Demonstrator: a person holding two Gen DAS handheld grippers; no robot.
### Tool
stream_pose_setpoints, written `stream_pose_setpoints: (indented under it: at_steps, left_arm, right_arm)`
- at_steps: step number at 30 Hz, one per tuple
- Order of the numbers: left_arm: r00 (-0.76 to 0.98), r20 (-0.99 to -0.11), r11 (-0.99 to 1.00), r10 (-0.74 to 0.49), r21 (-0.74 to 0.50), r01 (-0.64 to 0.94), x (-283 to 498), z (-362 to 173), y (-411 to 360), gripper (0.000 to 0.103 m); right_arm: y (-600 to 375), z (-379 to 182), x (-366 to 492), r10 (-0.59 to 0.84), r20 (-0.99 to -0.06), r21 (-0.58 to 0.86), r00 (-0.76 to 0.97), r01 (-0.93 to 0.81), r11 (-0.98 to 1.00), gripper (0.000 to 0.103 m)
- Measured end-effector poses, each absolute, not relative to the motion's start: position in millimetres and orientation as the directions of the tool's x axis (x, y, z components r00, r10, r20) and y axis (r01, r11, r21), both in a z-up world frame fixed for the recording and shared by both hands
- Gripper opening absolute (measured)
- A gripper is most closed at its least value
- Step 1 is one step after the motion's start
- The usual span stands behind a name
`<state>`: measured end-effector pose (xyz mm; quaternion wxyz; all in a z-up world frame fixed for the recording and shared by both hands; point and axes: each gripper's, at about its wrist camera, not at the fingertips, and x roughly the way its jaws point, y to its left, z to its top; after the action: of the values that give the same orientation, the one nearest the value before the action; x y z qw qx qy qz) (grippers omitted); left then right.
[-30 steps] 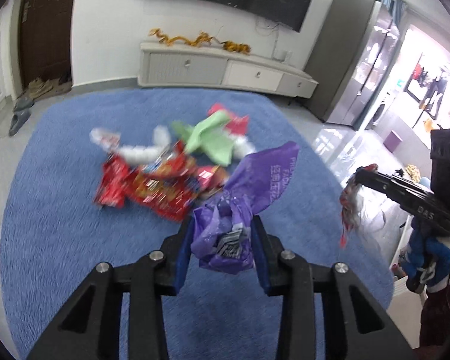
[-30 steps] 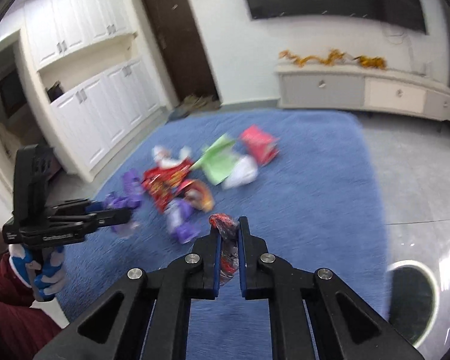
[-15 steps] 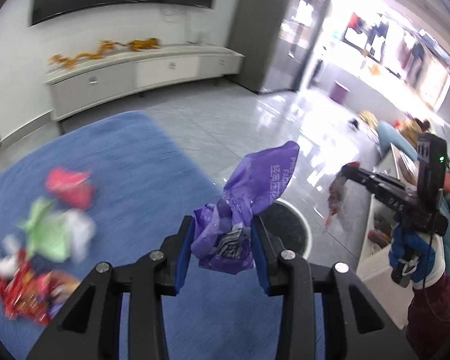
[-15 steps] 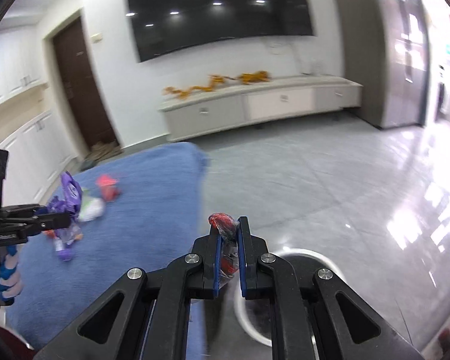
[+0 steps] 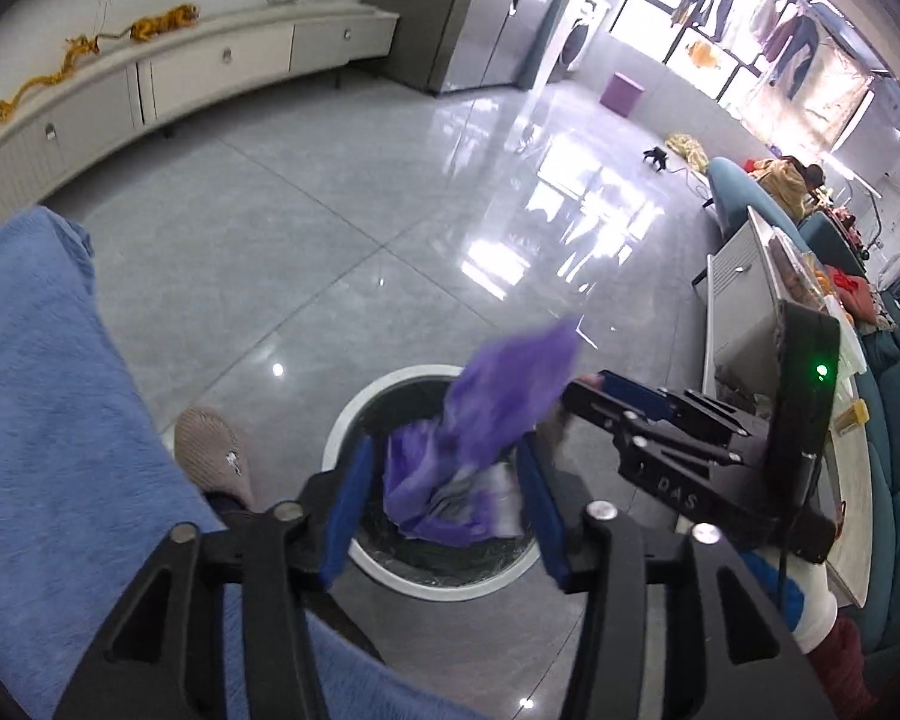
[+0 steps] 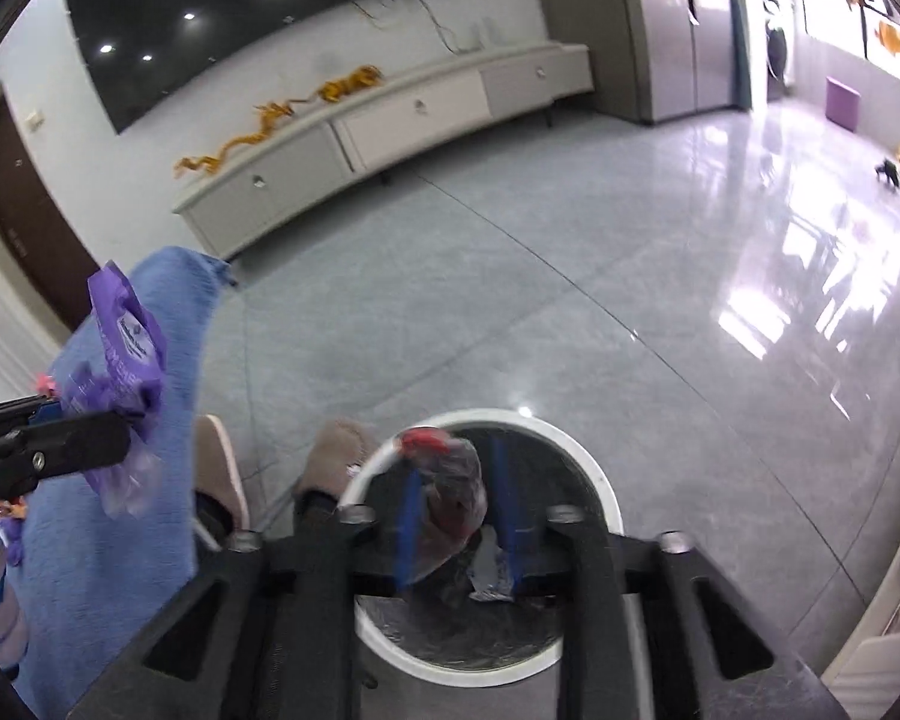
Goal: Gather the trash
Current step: 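Carry both wrappers over the bin and open both tools to drop them, then grasp the red chip bag with left tool while right tool grasps clear plastic bag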
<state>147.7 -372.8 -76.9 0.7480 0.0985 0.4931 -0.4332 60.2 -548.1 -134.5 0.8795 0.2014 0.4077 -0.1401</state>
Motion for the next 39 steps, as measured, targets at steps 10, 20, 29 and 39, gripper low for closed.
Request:
stream_pose_setpoints:
  at_steps: [10,20,29,39]
  left_arm:
    - [0.155,-0.814,0.626,-0.56,-0.294,0.722,146.5,-79.6,-360.9,0.057]
    - [0.313,-0.774,0.698,-0.55,-0.22,0.682,140.1,-35.3,-285.8,0.057]
    - [0.476,-0.722,0.787,-0.503,-0.155,0.597,147.3,0.5,-176.7,0.057]
    - [0.605,-0.681,0.897,-0.411,-0.186,0.401,168.3,18.2,-21.9,0.057]
  right_arm:
    - [-550.8,-140.1,45.7,-0.132,-0.795,0.194,0.592,0.455,0.869,0.04]
    - [-519.9,-76.5,36.5,-0.163,-0.734,0.155,0.659,0.396,0.905,0.04]
    - [-457.8,-8.3,48.2,-0.133,-0.66,0.119,0.74,0.277,0.953,0.04]
    - [-374.7,33.8,76.2,-0.056,-0.628,0.068,0.776,0.126,0.99,0.04]
